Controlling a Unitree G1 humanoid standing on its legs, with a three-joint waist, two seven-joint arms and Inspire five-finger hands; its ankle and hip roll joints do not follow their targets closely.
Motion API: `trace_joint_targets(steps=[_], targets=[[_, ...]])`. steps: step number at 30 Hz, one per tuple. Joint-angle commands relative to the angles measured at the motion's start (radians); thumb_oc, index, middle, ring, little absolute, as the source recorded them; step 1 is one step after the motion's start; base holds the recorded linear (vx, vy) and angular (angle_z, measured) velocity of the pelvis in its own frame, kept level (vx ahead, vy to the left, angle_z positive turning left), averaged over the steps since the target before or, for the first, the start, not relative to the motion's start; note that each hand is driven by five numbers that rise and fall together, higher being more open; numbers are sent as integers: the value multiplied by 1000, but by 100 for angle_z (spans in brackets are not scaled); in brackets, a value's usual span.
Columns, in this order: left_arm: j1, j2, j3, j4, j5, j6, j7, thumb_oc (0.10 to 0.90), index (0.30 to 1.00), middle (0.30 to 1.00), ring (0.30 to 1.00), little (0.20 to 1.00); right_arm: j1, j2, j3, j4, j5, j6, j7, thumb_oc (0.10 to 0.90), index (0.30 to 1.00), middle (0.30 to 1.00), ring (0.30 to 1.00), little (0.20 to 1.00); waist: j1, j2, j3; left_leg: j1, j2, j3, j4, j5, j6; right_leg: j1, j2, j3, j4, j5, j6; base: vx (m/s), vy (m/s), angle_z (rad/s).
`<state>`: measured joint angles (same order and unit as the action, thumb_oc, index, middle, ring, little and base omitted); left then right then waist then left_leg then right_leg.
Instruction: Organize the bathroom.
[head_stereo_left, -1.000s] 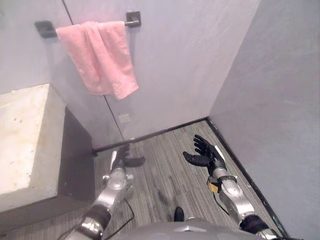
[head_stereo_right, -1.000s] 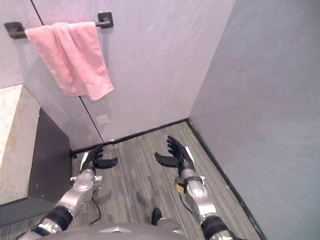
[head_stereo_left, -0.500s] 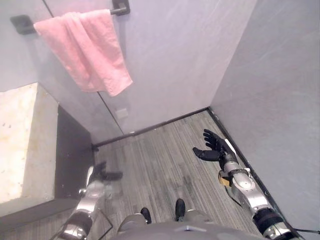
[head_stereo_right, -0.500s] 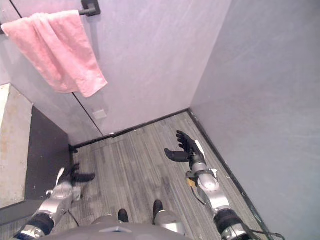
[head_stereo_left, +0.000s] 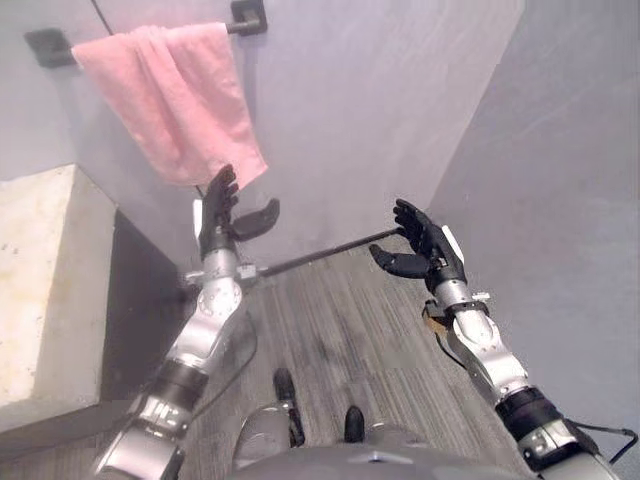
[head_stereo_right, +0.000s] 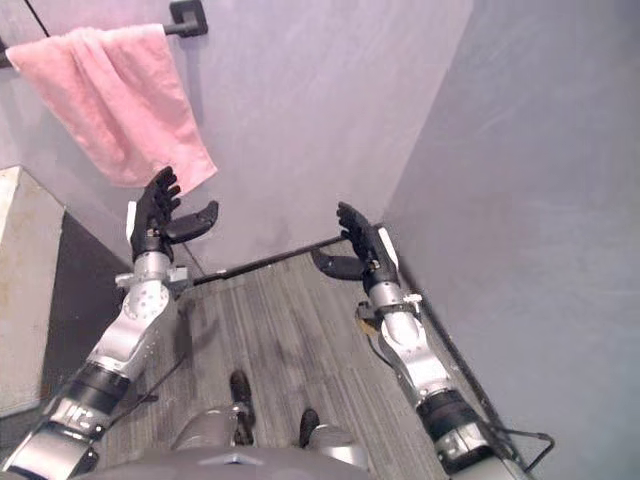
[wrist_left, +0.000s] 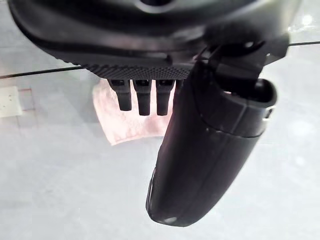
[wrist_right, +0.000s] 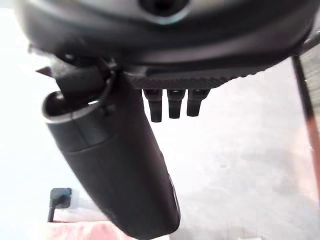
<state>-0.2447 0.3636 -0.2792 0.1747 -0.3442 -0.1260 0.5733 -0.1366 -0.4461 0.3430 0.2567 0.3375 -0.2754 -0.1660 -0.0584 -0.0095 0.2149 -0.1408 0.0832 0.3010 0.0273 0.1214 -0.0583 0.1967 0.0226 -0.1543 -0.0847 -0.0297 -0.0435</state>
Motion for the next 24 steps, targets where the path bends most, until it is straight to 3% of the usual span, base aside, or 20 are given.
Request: trace_joint_targets(steps=[1, 4, 7, 9, 10, 13, 14, 18, 19, 24], targets=[[-39, 45, 11, -110, 74, -97, 31, 800, 900, 900, 900, 900, -105, -39, -25, -91, -24, -126, -15, 800, 900, 900, 900, 900, 28, 2, -96, 22, -42, -10, -93, 61, -9, 49, 47, 43, 111, -92, 91, 250, 84, -11], [-34, 33, -8, -157, 85, -73, 23, 800, 900, 900, 900, 900, -134, -28, -28, -103, -14, -113, -37, 800, 900, 900, 900, 900, 37, 0, -121, 66, -57, -9, -108, 10, 29, 33, 28, 49, 194, -85, 125, 182, 56, -28], [-27, 35, -22, -170, 79, -53, 22, 800, 900, 900, 900, 900, -144, -10, -43, -117, -26, -113, -58, 800, 900, 900, 900, 900, 46, -3, -137, 105, -62, -8, -115, -34, 69, -52, -36, -16, 400, 1, 195, 159, 45, -1], [-33, 33, -28, -169, 88, -63, 20, 800, 900, 900, 900, 900, -138, 3, -70, -117, -18, -123, -57, 800, 900, 900, 900, 900, 48, 4, -136, 131, -57, -23, -115, -57, 83, -128, -86, -55, 580, 43, 211, 179, 29, 17], [-27, 29, -24, -185, 72, -68, 19, 800, 900, 900, 900, 900, -135, 6, -84, -117, -12, -129, -58, 800, 900, 900, 900, 900, 50, 1, -135, 141, -59, -40, -115, -63, 83, -161, -105, -60, 611, 48, 210, 197, -28, 25], [-19, 22, -21, -216, 116, -52, 53, 800, 900, 900, 900, 900, -145, 25, -93, -110, -18, -139, -67, 800, 900, 900, 900, 900, 61, -7, -138, 152, -62, -54, -115, -71, 78, -164, -129, -100, 520, 26, 199, 104, -110, 46], [-17, 19, -28, -228, 115, -52, 77, 800, 900, 900, 900, 900, -150, 30, -89, -124, -28, -130, -71, 800, 900, 900, 900, 900, 57, -16, -133, 169, -66, -68, -115, -76, 68, -160, -127, -114, 403, 18, 195, 98, -205, 52], [-10, 14, -53, -256, 136, -68, 100, 800, 900, 900, 900, 900, -144, 8, -84, -172, -16, -104, -66, 800, 900, 900, 900, 900, 26, -28, -126, 186, -75, -105, -115, -88, 55, -187, -56, -47, 155, 34, 174, 59, -145, 43], [2, 15, -63, -270, 151, -72, 99, 800, 900, 900, 900, 900, -148, -11, -81, -186, 20, -84, -38, 800, 900, 900, 900, 900, 19, -34, -120, 190, -84, -124, -115, -96, 58, -194, -32, -8, 134, 46, 167, 49, -100, 60], [-2, 9, -82, -261, 145, -86, 71, 800, 900, 900, 900, 900, -201, -17, -74, -146, 31, -57, -27, 800, 900, 900, 900, 900, 26, -48, -129, 186, -96, -155, -115, -104, 62, -173, -22, 4, 84, 50, 149, 31, -79, 51]])
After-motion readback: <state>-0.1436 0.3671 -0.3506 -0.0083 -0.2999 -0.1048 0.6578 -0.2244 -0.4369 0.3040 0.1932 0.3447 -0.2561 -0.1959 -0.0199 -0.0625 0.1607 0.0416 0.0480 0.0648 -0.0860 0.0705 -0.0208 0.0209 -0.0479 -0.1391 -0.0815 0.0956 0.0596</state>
